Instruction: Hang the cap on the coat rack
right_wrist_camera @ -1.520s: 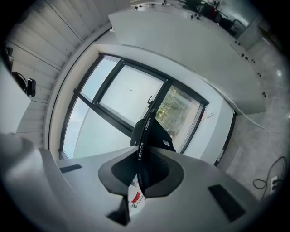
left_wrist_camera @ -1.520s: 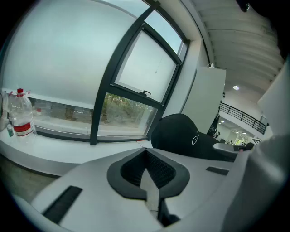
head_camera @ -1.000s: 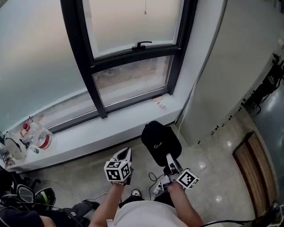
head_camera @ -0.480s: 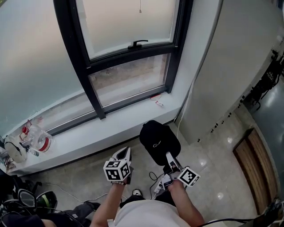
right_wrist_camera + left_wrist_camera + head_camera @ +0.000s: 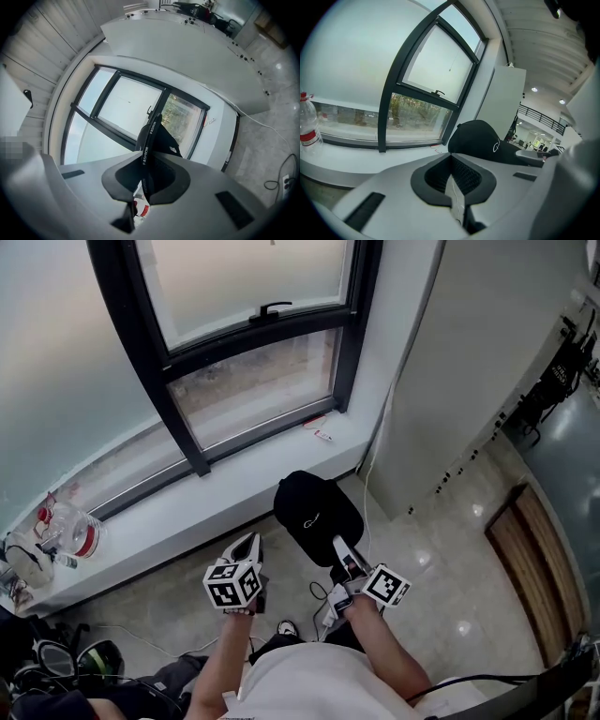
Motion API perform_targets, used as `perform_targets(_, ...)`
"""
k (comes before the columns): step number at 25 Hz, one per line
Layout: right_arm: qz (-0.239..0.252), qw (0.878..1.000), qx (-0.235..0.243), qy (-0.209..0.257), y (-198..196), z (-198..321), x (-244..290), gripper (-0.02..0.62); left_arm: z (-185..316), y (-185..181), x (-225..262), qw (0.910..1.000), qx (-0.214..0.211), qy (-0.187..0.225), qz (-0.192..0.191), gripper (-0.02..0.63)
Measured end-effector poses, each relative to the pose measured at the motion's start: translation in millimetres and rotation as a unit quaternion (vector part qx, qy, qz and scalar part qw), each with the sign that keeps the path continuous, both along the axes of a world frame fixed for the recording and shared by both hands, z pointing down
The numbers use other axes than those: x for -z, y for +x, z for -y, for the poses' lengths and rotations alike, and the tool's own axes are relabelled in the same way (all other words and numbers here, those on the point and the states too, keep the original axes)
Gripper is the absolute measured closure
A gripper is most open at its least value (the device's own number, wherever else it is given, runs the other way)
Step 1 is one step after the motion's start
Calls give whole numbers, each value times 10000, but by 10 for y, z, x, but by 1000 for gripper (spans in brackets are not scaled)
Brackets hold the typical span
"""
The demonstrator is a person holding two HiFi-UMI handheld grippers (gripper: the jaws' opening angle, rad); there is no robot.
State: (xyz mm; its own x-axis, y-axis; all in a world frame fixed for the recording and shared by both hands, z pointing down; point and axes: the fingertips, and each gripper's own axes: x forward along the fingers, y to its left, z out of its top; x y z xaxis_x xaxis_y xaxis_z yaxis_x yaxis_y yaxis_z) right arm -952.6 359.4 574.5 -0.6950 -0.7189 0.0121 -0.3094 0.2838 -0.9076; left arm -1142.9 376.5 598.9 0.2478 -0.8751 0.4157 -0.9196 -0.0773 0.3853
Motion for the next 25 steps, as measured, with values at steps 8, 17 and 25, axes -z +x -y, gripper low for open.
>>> perform_targets(8,160,9998,-59,-83,67,-38,8,575,-31,144,33,9999,-108,-2,-16,603)
perform_targets(17,179,9989,-380,-184,446,-86,-2,577,1,468,44,9995,-319,5,33,603)
perform_targets(25,174,9992,-335,-119,519,-115,39,575,-75,564,57,9995,-314,6,33,603)
